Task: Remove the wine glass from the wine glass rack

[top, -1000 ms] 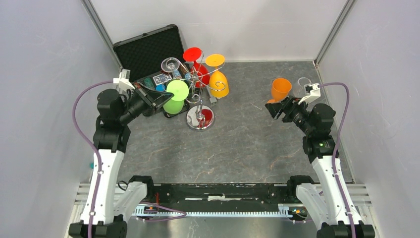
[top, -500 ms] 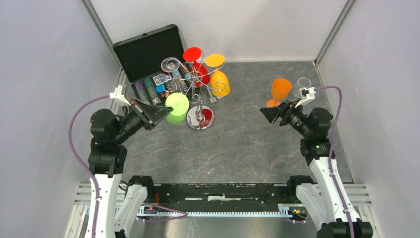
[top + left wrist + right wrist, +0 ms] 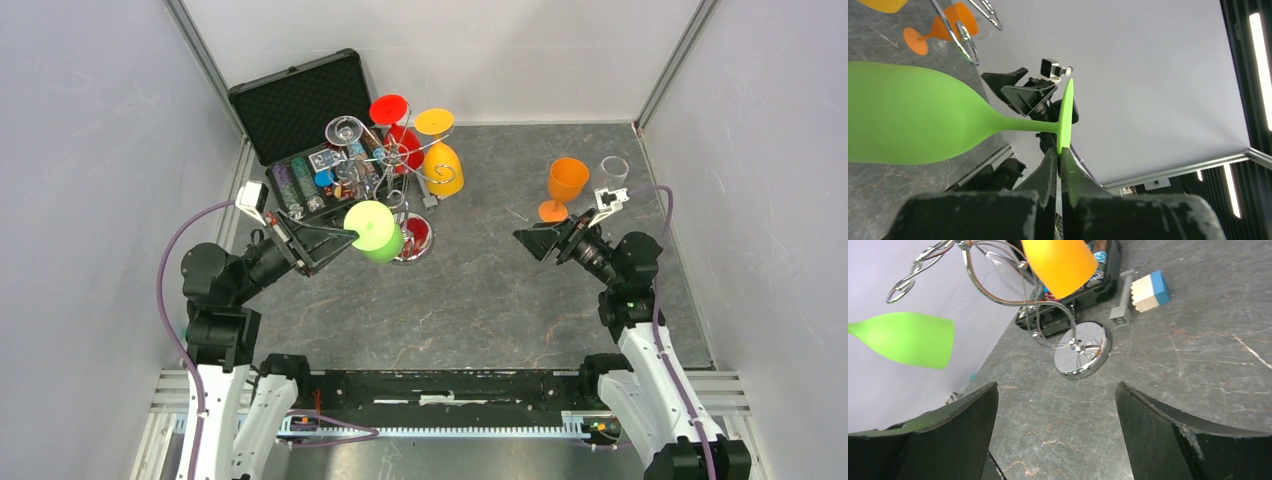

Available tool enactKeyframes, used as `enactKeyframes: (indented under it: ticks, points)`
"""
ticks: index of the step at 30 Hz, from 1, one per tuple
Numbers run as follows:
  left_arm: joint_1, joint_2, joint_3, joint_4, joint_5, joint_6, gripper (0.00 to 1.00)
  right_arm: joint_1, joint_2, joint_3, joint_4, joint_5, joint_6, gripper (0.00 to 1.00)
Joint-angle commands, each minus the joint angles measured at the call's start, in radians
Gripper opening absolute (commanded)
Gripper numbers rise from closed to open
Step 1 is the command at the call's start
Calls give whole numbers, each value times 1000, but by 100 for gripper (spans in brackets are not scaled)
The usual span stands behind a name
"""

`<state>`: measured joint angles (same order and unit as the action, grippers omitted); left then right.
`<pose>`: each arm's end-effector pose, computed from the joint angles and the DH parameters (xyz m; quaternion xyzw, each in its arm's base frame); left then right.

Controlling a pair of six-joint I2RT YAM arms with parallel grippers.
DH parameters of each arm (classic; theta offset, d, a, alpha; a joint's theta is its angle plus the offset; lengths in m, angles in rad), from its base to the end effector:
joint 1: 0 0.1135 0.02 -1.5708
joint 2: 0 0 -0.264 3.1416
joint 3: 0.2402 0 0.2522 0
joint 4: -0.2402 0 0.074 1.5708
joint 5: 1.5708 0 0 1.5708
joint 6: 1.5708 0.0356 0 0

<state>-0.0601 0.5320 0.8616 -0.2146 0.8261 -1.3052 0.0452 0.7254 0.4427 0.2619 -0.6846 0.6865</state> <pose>0.1006 -0.0323 0.3947 -0.1119 0.6698 -0.6386 0.3621 0.1748 0.0304 0.2758 -0.0108 0.7127 0.4597 0.5297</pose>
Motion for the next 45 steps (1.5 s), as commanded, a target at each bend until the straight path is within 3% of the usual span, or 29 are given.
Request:
enactKeyframes:
  ticks: [1,4,10,13,21,27,33,36,45]
  points:
    - [-41,24,-45,241,13,-153,2,31,-3,-47,189,-42,100,91]
    - [-140,75,-42,321,-45,-171,2,60,10,-73,270,-43,163,91]
    - [-506,243,0,475,-249,-118,2,114,-4,-136,468,-37,320,92]
    - [-573,309,15,592,-289,-120,2,114,-52,-156,555,-33,396,93]
    - [-637,409,39,755,-402,-184,2,119,-179,-167,592,70,459,98]
    - [-647,438,57,829,-457,-267,2,129,-188,-168,638,105,501,98]
    - [-674,494,59,978,-468,-367,2,176,-65,-185,1033,92,703,98]
    - [-685,508,37,1058,-489,-398,2,214,11,-151,1148,77,749,97]
    - [-691,503,8,1115,-523,-430,2,293,131,-97,1449,127,813,77]
